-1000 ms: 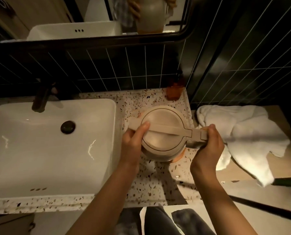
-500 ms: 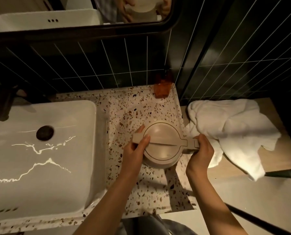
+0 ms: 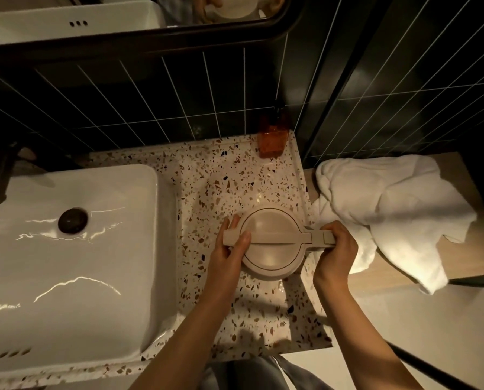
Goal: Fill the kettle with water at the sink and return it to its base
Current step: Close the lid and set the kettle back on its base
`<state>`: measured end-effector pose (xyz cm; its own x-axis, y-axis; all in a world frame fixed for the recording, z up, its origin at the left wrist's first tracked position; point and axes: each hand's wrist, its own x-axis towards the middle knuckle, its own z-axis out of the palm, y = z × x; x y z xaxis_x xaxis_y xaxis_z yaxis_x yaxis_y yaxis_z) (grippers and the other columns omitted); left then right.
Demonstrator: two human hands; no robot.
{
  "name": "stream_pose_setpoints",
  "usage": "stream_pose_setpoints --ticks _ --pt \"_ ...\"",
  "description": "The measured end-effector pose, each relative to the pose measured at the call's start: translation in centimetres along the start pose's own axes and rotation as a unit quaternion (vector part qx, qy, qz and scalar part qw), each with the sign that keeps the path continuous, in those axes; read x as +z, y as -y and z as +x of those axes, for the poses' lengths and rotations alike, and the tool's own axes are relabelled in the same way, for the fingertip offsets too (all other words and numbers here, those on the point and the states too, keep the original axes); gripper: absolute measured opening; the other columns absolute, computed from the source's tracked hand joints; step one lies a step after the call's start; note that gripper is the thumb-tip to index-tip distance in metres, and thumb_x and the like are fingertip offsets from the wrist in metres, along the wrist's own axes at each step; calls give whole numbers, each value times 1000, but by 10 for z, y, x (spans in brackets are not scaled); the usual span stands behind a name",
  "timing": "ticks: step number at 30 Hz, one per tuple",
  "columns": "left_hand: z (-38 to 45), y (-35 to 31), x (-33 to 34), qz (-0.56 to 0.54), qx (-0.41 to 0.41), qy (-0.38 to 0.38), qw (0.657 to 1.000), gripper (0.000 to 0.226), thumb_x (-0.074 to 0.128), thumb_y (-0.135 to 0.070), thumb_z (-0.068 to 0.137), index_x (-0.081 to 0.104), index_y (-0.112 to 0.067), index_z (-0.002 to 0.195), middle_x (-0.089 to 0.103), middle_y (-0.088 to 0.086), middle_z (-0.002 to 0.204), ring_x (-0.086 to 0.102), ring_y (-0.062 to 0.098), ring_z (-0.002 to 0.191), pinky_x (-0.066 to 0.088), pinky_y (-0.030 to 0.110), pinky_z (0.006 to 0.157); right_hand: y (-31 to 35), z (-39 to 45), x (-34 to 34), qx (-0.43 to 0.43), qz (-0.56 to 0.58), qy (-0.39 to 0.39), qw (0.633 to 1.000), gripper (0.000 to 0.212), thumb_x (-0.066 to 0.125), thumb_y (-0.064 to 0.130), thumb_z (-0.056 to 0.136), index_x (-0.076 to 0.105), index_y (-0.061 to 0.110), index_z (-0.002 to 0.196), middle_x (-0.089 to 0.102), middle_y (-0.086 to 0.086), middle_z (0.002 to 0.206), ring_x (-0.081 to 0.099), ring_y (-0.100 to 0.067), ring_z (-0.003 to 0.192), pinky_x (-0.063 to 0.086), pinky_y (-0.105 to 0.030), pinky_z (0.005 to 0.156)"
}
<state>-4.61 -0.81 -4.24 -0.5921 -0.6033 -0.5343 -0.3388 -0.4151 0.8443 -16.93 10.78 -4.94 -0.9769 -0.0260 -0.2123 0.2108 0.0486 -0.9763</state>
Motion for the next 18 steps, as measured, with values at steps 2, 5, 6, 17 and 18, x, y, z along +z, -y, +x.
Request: stream_pose_setpoints --ticks 2,5,6,17,18 --pt "2 1 2 -1 -10 4 1000 62 60 -49 83 46 -35 142 55 -20 130 50 -13 111 44 -1 69 -3 3 -1 8 -19 -5 1000 26 36 -3 85 43 -15 63 36 -4 53 34 -3 47 29 -15 46" --pt "5 2 3 -2 -19 -3 1000 55 59 -40 90 46 -32 143 55 -14 135 51 -13 108 45 -1 67 -4 5 -2 1 -52 9 999 25 35 -5 85 44 -18 66 36 -11 59 35 -2 47 28 -13 46" --pt "6 3 3 -8 -18 -2 1000 53 58 -38 92 47 -32 143 56 -15 134 52 -14 107 45 -1 68 -4 5 -2 2 -57 13 998 25 35 -6 85 45 -17 66 37 -12 60 36 -2 47 29 -13 46" --pt "-4 7 6 -8 -11 13 1000 76 58 -54 77 38 -33 148 49 -15 143 46 -12 117 39 11 92 -17 9 -16 -2 -91 65 994 28 33 12 82 47 -10 70 47 -7 63 42 -3 55 34 -18 53" --pt "-2 8 5 -11 -14 11 1000 77 58 -53 77 38 -31 148 49 -14 143 47 -11 117 41 9 89 -18 9 -16 -5 -93 70 993 29 33 14 83 47 -9 72 49 -7 64 43 -4 56 35 -19 54"
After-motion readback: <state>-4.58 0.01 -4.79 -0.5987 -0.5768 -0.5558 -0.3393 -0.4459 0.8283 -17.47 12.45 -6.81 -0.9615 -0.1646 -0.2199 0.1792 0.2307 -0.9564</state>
